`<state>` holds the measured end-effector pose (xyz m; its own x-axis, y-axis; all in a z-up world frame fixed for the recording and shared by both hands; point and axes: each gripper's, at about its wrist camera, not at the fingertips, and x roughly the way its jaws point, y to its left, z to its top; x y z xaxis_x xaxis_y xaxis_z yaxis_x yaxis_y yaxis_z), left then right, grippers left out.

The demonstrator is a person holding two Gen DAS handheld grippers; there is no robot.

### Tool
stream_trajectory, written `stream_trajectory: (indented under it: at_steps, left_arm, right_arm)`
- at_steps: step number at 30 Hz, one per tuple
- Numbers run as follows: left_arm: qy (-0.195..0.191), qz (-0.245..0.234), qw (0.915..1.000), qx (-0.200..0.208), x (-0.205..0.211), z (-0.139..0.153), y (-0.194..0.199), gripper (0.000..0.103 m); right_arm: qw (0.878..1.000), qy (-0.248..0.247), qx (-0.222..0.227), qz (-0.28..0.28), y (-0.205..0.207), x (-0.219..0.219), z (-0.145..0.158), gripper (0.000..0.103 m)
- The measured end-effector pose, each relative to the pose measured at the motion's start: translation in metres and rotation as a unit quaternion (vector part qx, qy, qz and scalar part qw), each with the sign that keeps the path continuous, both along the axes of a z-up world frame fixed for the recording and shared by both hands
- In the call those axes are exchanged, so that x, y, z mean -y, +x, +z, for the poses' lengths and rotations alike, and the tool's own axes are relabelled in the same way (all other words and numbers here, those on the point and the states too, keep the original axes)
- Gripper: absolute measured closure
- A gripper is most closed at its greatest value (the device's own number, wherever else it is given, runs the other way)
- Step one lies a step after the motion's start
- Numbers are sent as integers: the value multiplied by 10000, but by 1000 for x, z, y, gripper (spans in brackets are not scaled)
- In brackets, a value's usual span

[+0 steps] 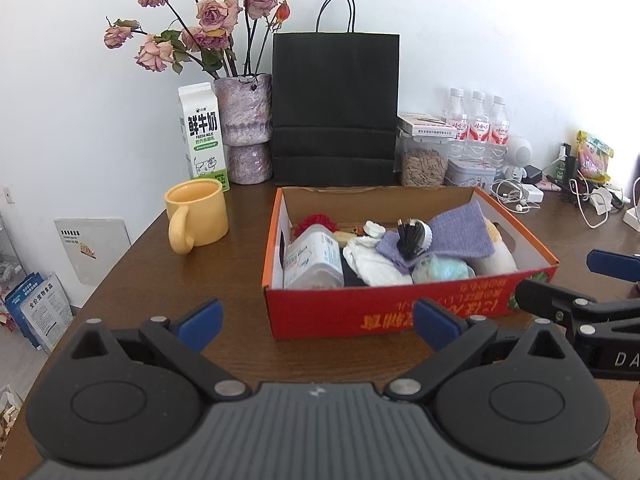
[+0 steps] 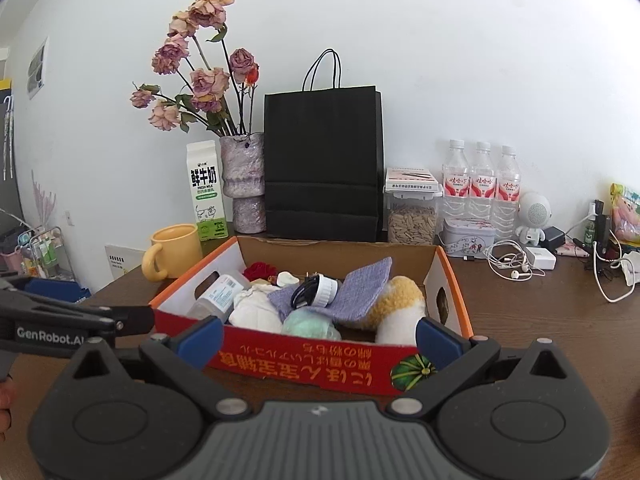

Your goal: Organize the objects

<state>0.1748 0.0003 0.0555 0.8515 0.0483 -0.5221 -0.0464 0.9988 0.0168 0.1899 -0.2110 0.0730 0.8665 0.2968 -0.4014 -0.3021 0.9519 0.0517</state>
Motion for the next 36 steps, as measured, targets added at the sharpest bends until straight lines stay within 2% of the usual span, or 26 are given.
stream_trajectory:
  at_steps: [3,11,36]
  left_arm:
    - [-40,-10,9999,-100,0,-2,-19,0]
    - [-46,-73,9999,-61,2,-2,-52,0]
    - [-23,-191,9998,-14,10,0,-59,0]
  right_arm:
    - [10000,30,-76,-46,-21,4,-1,0]
    - [9998,40,-155,-85,-54,9,-3,0]
    - [9998,40,-140,-116,-62,12,0,0]
